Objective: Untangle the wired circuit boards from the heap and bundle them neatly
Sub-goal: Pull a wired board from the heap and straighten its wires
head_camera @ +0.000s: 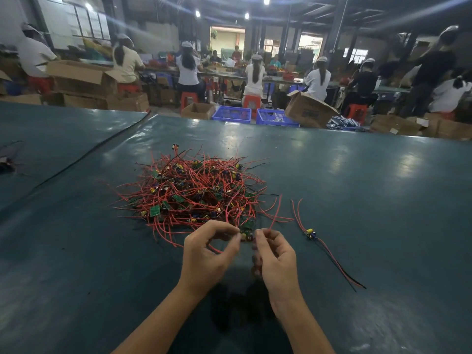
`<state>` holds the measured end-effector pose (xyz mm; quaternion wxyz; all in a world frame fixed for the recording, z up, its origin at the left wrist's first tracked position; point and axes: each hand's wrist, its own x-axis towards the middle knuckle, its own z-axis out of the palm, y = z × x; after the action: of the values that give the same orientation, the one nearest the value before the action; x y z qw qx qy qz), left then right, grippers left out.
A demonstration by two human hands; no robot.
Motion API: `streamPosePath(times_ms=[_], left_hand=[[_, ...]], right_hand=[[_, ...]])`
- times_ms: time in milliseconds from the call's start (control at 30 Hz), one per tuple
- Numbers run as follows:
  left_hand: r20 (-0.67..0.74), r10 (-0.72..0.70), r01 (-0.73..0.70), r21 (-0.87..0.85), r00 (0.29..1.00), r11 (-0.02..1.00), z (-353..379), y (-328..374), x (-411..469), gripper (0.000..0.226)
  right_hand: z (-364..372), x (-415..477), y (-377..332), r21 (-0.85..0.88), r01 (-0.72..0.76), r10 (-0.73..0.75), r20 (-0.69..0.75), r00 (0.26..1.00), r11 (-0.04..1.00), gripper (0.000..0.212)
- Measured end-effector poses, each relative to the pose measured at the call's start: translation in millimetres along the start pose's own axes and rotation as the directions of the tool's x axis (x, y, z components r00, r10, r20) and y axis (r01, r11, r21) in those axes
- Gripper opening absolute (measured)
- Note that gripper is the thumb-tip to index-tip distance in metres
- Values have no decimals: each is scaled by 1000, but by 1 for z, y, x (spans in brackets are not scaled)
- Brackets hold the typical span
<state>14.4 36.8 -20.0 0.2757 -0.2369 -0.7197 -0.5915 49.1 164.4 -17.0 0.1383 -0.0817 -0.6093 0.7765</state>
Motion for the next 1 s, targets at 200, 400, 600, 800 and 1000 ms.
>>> streamPosePath(times_ms=[200,400,600,800,1000], left_hand=[[-84,-308,288,-189,948,939,7,3,-2,14],[209,-86,-26,481,974,876,6,-23,12,21],[547,-284,-341,770,787,539,53,-48,45,65],[516,-359,-335,824,778,458,57,-72,49,46],[465,-349,-313,856,814,411,31,-83,59,41]], right_hand=[[0,2,2,-3,-41,41,-48,998,999,14],[-5,8,-4,95,61,-41,-206,978,994,16],[-9,9,-4,19,166,-153,-286,946,986,19],[-16,11,-4,57,159,-129,-354,926,986,18],[-17,7,-5,55,156,-128,-341,931,986,17]])
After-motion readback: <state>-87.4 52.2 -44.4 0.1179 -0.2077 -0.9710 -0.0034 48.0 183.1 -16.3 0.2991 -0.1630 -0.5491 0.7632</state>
